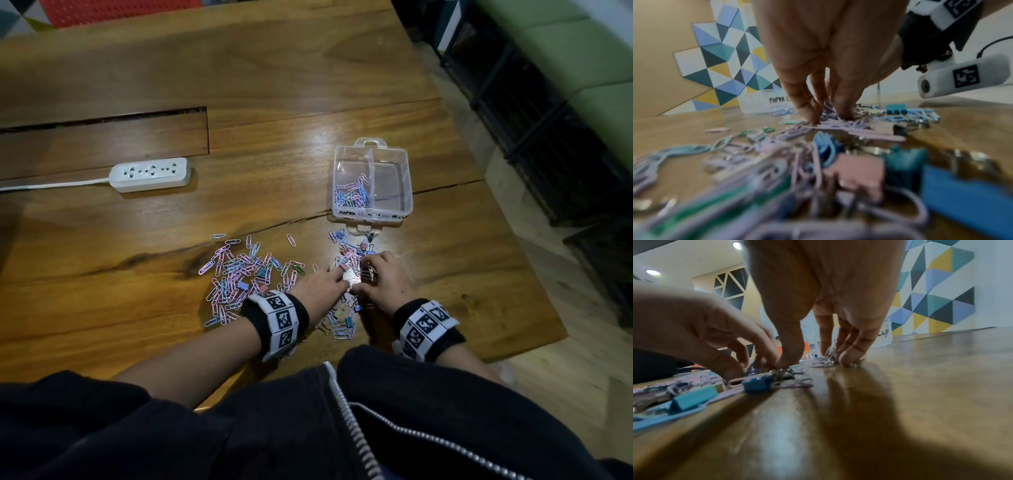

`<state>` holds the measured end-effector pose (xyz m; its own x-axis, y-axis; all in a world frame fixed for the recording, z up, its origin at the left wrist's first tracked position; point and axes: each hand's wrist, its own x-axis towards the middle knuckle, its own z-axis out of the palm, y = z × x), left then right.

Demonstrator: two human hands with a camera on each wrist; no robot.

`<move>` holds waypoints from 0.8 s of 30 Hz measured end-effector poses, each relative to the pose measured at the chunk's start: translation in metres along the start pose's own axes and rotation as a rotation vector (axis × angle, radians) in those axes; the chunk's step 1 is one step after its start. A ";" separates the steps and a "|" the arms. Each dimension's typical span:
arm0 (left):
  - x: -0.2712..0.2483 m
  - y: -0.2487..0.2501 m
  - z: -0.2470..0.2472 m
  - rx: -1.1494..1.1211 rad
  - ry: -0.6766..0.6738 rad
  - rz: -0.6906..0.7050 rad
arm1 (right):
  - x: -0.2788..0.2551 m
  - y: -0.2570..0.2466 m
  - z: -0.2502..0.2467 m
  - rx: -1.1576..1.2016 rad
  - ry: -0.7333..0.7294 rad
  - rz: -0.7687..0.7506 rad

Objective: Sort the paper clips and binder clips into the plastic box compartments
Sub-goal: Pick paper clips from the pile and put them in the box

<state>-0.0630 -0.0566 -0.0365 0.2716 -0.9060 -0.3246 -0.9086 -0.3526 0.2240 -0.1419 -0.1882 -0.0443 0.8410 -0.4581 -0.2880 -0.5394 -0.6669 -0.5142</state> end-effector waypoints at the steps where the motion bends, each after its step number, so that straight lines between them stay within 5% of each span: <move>1: -0.001 -0.003 0.001 -0.103 0.008 -0.051 | 0.001 -0.001 0.000 0.021 0.001 0.023; 4: -0.002 -0.011 -0.002 -0.360 0.043 -0.179 | 0.004 -0.002 -0.001 0.081 0.035 0.086; 13: -0.001 -0.024 -0.006 -0.532 0.089 -0.346 | 0.016 -0.020 -0.005 -0.003 0.039 0.240; 17: -0.003 -0.037 -0.024 -1.144 0.161 -0.520 | 0.014 -0.028 0.001 0.009 -0.006 0.231; 24: 0.004 -0.051 -0.043 -2.094 0.060 -0.768 | 0.007 -0.015 0.005 0.129 -0.008 0.110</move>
<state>-0.0021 -0.0529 -0.0094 0.3445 -0.5048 -0.7916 0.8589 -0.1710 0.4828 -0.1278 -0.1788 -0.0425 0.7775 -0.5193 -0.3547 -0.6188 -0.5314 -0.5785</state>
